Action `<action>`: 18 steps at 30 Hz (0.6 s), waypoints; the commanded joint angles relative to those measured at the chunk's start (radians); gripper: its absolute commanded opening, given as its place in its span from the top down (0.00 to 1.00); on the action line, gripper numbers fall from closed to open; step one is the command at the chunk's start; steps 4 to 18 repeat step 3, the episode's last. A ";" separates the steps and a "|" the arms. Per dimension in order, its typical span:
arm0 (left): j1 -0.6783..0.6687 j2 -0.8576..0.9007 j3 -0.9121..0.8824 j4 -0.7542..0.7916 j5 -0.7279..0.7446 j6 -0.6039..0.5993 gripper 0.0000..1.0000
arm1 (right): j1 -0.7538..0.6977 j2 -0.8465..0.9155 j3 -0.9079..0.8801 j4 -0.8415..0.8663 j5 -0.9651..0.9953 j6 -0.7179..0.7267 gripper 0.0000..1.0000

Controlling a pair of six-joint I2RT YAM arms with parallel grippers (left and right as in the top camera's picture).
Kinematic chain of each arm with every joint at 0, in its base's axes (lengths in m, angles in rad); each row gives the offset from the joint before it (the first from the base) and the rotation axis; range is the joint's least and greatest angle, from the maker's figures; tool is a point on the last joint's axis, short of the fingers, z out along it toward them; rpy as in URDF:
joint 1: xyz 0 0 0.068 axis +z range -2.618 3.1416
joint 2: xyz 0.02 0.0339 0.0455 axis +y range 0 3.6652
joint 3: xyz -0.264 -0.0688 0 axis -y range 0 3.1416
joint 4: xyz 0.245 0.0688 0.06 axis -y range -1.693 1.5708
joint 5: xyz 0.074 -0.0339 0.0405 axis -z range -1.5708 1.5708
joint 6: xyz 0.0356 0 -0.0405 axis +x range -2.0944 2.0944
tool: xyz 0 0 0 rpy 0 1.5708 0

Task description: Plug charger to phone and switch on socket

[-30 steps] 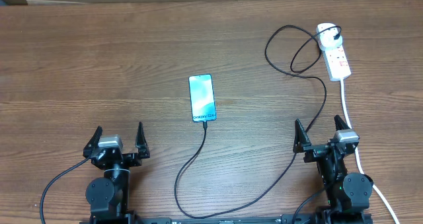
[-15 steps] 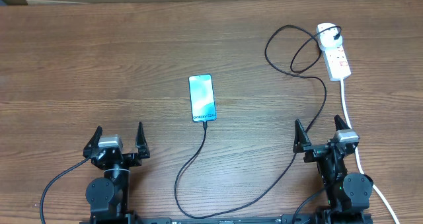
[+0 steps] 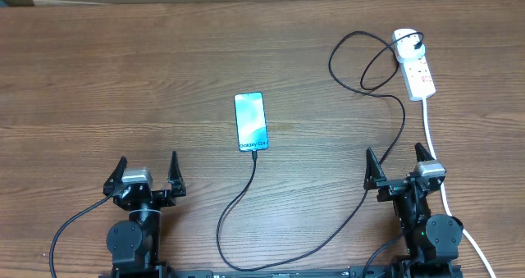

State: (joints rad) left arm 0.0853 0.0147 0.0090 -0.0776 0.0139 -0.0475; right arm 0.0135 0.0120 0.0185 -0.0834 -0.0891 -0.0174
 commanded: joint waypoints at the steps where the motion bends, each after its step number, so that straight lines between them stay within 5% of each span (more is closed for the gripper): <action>1: -0.003 -0.010 -0.004 0.000 0.002 0.022 0.00 | -0.003 -0.009 -0.010 0.003 0.010 0.010 0.00; 18: -0.003 -0.010 -0.004 0.000 0.002 0.022 0.00 | -0.003 -0.009 -0.010 0.003 0.010 0.010 0.00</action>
